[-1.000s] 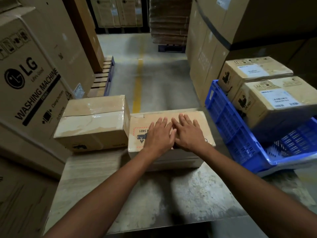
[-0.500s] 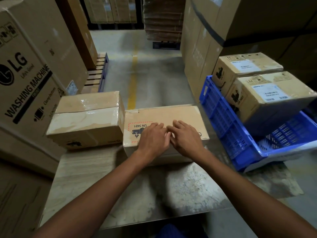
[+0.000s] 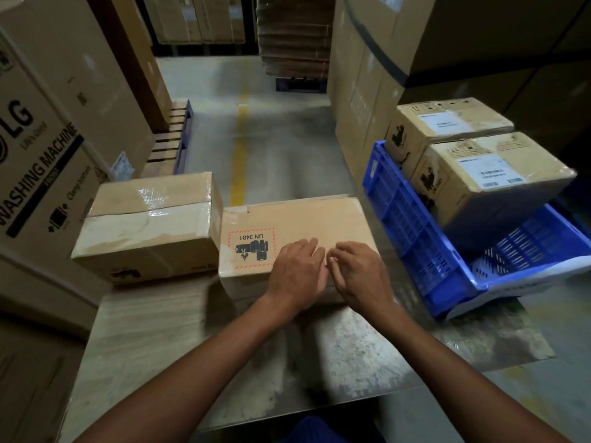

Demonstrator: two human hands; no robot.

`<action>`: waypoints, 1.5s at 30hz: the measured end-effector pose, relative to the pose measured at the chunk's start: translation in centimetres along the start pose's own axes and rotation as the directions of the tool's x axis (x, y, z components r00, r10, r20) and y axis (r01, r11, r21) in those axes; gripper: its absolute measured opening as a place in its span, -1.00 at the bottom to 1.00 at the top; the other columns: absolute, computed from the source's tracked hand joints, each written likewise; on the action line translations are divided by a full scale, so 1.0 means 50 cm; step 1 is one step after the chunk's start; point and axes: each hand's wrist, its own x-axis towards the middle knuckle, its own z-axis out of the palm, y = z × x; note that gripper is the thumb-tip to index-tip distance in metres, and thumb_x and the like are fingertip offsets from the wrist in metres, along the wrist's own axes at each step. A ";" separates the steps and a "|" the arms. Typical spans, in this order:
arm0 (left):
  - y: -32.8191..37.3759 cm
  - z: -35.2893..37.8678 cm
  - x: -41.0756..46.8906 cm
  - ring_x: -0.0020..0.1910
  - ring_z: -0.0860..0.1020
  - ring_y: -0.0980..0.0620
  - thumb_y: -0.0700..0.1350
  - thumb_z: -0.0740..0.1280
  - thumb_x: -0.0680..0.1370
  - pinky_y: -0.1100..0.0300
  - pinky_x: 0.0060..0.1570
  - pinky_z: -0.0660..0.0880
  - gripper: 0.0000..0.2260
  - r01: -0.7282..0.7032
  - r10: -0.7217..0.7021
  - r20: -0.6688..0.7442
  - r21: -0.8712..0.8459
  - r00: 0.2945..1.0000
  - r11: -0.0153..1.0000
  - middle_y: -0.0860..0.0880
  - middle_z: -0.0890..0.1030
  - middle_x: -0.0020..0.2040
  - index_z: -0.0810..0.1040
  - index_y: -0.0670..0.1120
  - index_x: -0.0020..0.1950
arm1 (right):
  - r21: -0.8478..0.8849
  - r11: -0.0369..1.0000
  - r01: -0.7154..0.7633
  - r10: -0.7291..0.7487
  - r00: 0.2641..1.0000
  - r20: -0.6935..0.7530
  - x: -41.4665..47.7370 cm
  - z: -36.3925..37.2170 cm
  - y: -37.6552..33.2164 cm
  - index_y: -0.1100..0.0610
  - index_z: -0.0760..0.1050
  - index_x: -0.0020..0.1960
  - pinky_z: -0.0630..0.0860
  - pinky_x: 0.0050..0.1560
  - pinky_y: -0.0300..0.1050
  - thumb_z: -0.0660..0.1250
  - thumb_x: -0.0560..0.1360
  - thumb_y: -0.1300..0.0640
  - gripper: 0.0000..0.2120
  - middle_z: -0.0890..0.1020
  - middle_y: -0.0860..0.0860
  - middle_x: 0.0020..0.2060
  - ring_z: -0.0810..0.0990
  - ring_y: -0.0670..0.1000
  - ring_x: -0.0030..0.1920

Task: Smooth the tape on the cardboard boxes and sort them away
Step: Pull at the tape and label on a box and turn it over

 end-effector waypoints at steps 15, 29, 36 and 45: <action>0.018 0.032 0.087 0.17 0.56 -0.23 -0.01 0.03 0.53 -0.12 0.17 0.49 -0.56 0.141 -0.132 0.129 -0.062 0.983 0.988 -0.24 0.60 0.23 0.63 -0.17 0.11 | -0.250 0.965 -0.073 0.110 0.984 0.137 0.092 -0.001 0.046 0.09 0.55 0.07 0.40 -0.12 0.02 0.18 0.61 -0.06 -0.73 0.57 0.07 0.04 0.51 0.12 0.02; -0.090 0.004 0.131 0.06 0.50 -0.14 -0.09 0.19 0.57 -0.04 0.06 0.48 -0.73 0.202 -0.213 0.155 0.086 0.965 0.976 -0.12 0.63 0.08 0.63 -0.11 0.12 | -0.203 0.974 -0.100 0.163 0.932 0.325 0.203 0.028 -0.012 0.05 0.36 0.43 0.27 0.38 0.29 0.12 0.61 -0.17 -0.52 0.37 0.16 0.45 0.32 0.20 0.45; -0.150 -0.011 0.090 0.55 0.17 -0.10 0.05 0.07 0.69 -0.11 0.51 0.13 -0.58 0.352 -0.380 0.279 0.147 0.882 0.924 -0.02 0.24 0.59 0.31 0.03 0.56 | -0.180 0.981 -0.071 0.147 0.879 0.454 0.195 0.067 -0.040 -0.01 0.03 0.63 -0.06 0.51 0.40 -0.07 0.61 -0.38 -0.29 0.00 0.17 0.63 -0.05 0.24 0.61; -0.181 -0.019 0.035 0.61 -0.19 -0.20 0.36 -0.06 0.61 -0.32 0.49 -0.17 -0.33 0.516 -0.571 0.299 0.245 0.765 0.821 -0.08 -0.18 0.65 -0.13 0.11 0.64 | -0.189 0.980 -0.065 0.142 0.891 0.431 0.163 0.077 -0.051 -0.11 -0.08 0.63 -0.18 0.48 0.47 -0.27 0.47 -0.57 -0.13 -0.12 0.22 0.62 -0.19 0.28 0.61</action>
